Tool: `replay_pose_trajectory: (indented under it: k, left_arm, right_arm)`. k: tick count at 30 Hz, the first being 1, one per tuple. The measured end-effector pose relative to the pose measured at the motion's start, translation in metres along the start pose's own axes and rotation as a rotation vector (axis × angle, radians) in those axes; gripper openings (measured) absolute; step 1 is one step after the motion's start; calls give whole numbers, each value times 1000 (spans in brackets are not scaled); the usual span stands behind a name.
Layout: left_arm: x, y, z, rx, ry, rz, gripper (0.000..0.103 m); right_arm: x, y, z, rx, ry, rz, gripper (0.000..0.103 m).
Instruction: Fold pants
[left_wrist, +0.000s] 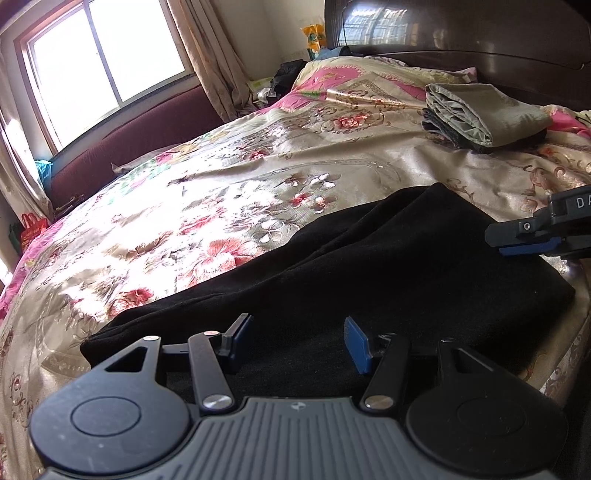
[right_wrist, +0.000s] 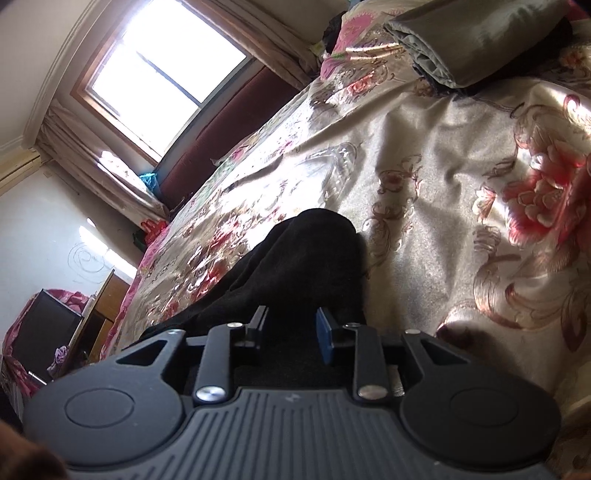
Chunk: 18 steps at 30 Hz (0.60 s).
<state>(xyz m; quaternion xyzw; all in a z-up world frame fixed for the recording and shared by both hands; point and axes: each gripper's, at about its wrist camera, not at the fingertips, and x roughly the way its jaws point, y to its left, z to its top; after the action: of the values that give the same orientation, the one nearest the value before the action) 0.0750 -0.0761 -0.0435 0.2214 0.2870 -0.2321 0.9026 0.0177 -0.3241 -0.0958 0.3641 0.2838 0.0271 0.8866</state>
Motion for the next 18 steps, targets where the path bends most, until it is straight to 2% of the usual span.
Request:
replay_pose_trajectory:
  k: [3,6,9,11,16,18]
  left_arm:
    - [0,5,-2,12,-33,1,69]
    - [1,11,-5,5,-57,-37,69]
    - [11,15,-10,16,-42,-54,69]
    - [19,17,-17,12,-18,-66,69]
    - [15,20,-17,-23,-47,-123,69]
    - [16,16,-16,-21,-58,-151,69]
  right_arm:
    - [-7,4,9,-32,20,-10,30]
    - [-11,4,18,-73,18,-49,34]
    - [9,-2,26,-67,108,-38,35]
    - [17,-5,27,-125,142,-87,34]
    - [3,-16,29,-96,163,-60,34]
    - [-1,-14,27,-105,178,-29,38]
